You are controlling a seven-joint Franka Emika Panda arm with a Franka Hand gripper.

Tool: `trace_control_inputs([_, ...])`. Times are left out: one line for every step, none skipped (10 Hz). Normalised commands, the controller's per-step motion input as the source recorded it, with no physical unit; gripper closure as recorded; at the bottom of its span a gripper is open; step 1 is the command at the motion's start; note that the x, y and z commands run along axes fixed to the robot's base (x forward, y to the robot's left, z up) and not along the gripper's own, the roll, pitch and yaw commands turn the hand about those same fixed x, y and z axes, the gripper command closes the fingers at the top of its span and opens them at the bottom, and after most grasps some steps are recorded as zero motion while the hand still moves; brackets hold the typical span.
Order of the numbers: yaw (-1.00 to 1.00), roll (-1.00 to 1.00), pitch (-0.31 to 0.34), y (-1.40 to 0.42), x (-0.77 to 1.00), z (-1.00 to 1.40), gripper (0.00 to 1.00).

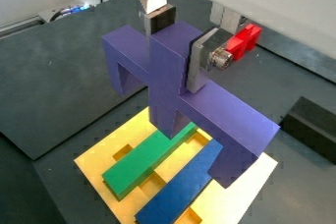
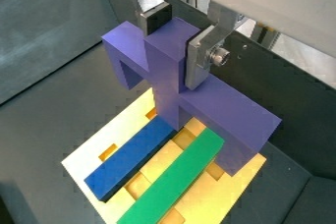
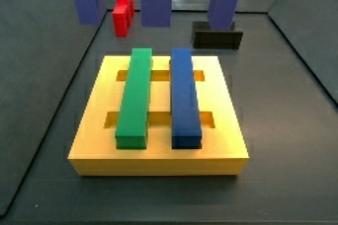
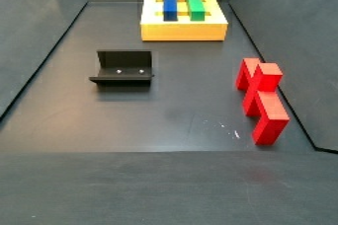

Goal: Pick up the purple object. Move up. Place the purple object on the fixture. Regrasp the purple object. Move to above the board. Insert the purple object.
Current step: Insert the purple object.

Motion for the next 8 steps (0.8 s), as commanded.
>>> trace_control_inputs([0.00, -0.01, -0.020, -0.02, 0.08, -0.19, 1.00])
trace_control_inputs([0.00, -0.05, -0.031, -0.01, 0.09, -0.21, 1.00])
trace_control_inputs([0.00, -0.05, -0.021, 0.00, 0.15, -0.22, 1.00])
trace_control_inputs([0.05, -0.02, -0.031, -0.03, 0.21, -0.29, 1.00])
trace_control_inputs([0.00, 0.11, -0.007, -0.36, 0.24, -0.21, 1.00])
trace_control_inputs([-0.16, 0.19, 0.000, -0.28, 0.18, -0.28, 1.00])
trace_control_inputs([-0.04, 0.04, -0.077, 0.00, 0.00, -0.47, 1.00])
trace_control_inputs([0.00, -0.05, -0.129, 0.00, 0.00, -0.53, 1.00])
